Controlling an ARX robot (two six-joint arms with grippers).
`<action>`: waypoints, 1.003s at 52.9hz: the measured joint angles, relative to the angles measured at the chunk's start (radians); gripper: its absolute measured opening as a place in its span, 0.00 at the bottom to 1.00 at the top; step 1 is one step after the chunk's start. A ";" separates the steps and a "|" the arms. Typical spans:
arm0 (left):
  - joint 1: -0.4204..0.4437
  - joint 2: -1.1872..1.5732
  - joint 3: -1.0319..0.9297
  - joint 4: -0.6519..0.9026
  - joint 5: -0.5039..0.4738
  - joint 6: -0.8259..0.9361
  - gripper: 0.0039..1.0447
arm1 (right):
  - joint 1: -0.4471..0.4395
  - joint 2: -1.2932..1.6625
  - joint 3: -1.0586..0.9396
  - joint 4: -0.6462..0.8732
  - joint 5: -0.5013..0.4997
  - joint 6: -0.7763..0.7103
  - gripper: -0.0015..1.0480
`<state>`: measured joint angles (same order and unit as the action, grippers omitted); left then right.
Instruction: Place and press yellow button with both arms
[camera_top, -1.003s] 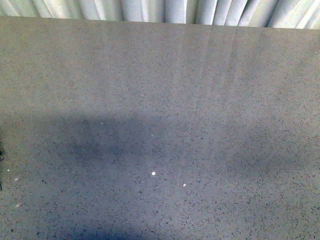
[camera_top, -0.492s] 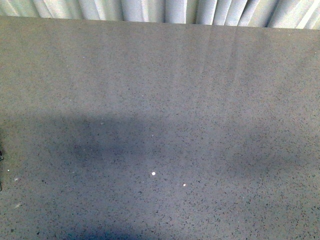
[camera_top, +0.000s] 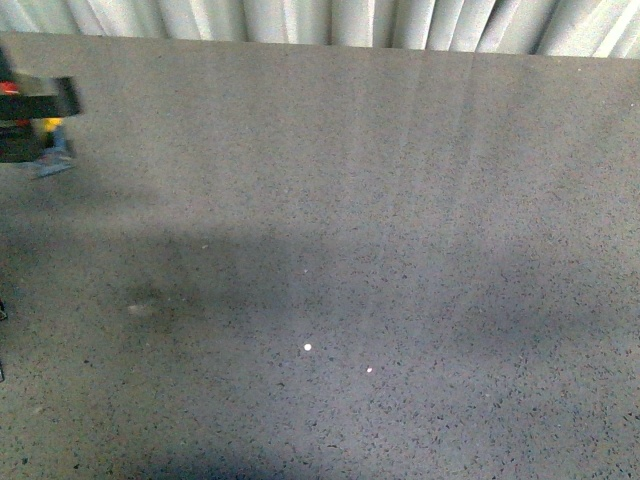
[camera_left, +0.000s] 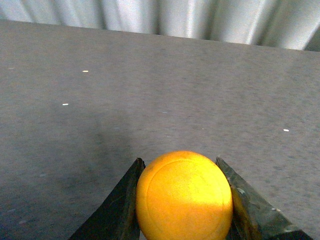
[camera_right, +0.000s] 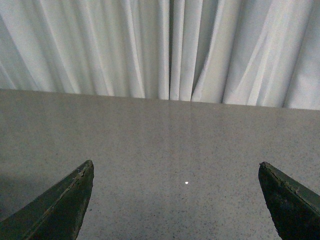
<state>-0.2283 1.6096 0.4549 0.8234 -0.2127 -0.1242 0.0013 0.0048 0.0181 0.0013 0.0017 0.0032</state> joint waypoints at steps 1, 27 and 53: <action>-0.014 0.013 0.008 0.002 -0.002 -0.005 0.32 | 0.000 0.000 0.000 0.000 0.000 0.000 0.91; -0.403 0.460 0.347 0.011 -0.045 -0.072 0.32 | 0.000 0.000 0.000 0.000 0.000 0.000 0.91; -0.440 0.537 0.377 0.001 -0.037 -0.084 0.39 | 0.000 0.000 0.000 0.000 0.000 0.000 0.91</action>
<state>-0.6685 2.1471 0.8322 0.8242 -0.2497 -0.2085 0.0013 0.0048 0.0181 0.0013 0.0017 0.0036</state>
